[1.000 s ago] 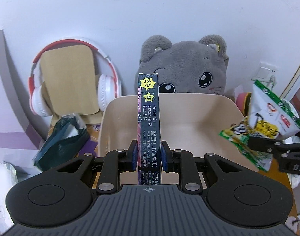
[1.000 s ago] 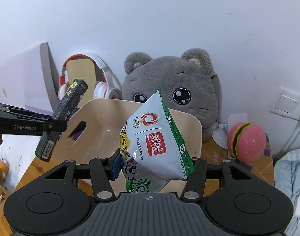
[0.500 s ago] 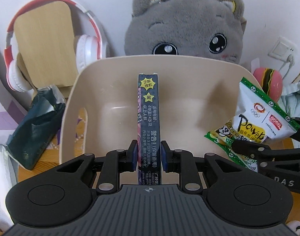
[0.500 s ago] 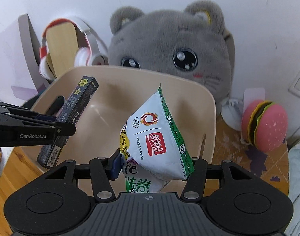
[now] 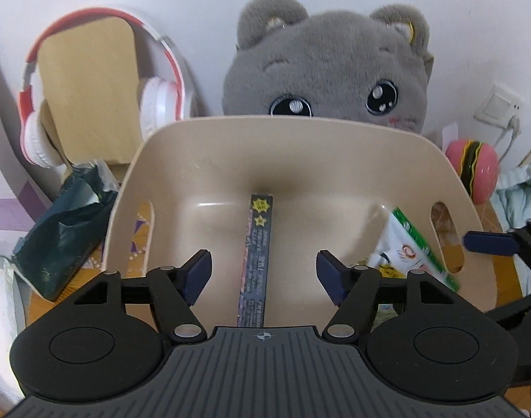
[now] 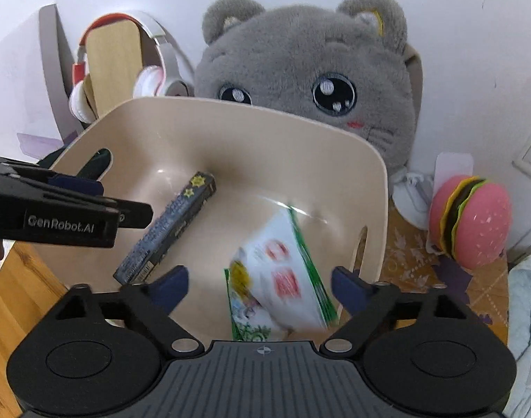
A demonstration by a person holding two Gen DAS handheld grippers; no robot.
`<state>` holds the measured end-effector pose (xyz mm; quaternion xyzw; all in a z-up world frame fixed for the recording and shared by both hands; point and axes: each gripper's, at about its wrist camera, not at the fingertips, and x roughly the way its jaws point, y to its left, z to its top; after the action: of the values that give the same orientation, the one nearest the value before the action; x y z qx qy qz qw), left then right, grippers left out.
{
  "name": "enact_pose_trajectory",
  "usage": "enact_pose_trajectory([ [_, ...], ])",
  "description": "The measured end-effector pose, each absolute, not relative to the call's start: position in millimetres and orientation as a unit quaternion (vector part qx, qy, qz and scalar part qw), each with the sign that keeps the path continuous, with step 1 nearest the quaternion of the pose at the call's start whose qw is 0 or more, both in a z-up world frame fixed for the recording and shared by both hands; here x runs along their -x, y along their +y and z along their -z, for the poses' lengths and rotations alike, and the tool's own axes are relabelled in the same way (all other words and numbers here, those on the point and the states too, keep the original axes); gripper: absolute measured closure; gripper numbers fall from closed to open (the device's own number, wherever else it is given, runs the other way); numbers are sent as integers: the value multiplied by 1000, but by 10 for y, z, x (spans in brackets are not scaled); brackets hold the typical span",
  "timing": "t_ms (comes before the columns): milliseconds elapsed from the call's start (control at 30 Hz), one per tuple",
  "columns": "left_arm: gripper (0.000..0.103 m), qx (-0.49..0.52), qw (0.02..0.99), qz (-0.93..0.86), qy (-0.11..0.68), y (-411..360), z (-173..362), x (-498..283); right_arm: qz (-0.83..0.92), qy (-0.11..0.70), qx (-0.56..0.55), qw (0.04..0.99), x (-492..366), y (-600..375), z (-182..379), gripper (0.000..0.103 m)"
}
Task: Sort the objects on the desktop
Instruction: 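Carry both items over the beige basket and open both tools to drop them, then move both tools back toward the remaining items on the table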
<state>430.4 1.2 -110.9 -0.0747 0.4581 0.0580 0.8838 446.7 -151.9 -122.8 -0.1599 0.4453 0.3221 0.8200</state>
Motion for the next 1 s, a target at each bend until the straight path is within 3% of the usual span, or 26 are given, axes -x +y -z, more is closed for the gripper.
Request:
enact_pose_trajectory([
  [100,33,65,888,-60,450,8,1020,-4244,-321,429,165,828,-4409,-1531,1098,0],
  [600,24,66,904,-38,420,1,662,-3524,-321,389,158,849,-4006,-1851,589,0],
  [1000,22,31,896,12,443,61,744,-2980,-302,392,197,846,-3478,-2139,674,0],
])
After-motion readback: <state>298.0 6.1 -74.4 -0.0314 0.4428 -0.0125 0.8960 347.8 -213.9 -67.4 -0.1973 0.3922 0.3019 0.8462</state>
